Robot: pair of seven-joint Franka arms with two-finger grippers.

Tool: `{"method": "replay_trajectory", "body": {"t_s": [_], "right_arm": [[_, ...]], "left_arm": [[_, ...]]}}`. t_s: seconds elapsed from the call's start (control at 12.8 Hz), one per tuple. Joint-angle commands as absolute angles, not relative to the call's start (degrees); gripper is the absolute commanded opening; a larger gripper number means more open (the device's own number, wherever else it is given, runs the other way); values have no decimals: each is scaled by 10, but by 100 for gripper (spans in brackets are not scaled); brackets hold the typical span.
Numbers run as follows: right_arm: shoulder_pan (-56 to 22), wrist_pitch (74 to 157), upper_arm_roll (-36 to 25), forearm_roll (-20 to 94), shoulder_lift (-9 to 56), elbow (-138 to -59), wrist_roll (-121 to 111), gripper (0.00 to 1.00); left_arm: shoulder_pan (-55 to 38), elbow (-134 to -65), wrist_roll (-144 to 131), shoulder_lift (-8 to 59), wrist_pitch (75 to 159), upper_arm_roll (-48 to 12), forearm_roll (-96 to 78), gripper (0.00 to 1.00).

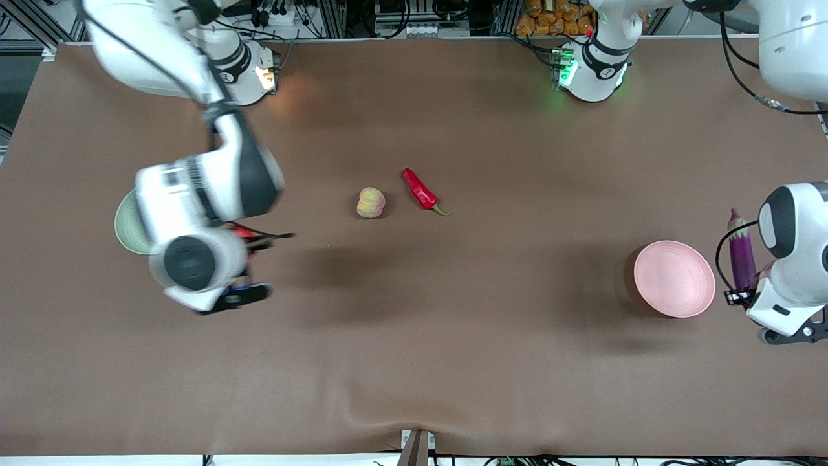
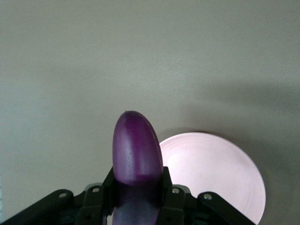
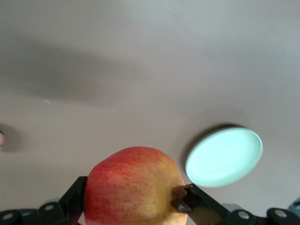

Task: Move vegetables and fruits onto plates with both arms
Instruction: 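Place the apple on the green plate while the left gripper lowers eggplant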

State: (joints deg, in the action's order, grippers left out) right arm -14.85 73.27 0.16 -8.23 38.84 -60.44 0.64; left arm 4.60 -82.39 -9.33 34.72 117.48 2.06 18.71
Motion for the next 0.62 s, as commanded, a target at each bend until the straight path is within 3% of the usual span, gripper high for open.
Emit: {"method": "replay_trajectory", "body": {"t_s": [0.0, 0.31, 0.54], "right_arm": [[-77, 770, 15, -72, 301, -747, -11, 0], [-5, 946, 12, -73, 143, -1027, -87, 0], [89, 1042, 11, -74, 88, -1148, -185, 0]], "left_arm": [[52, -802, -85, 369, 1192, 19, 170, 0], [53, -806, -85, 389, 1194, 19, 141, 0], [57, -832, -84, 398, 1208, 18, 128, 0]]}}
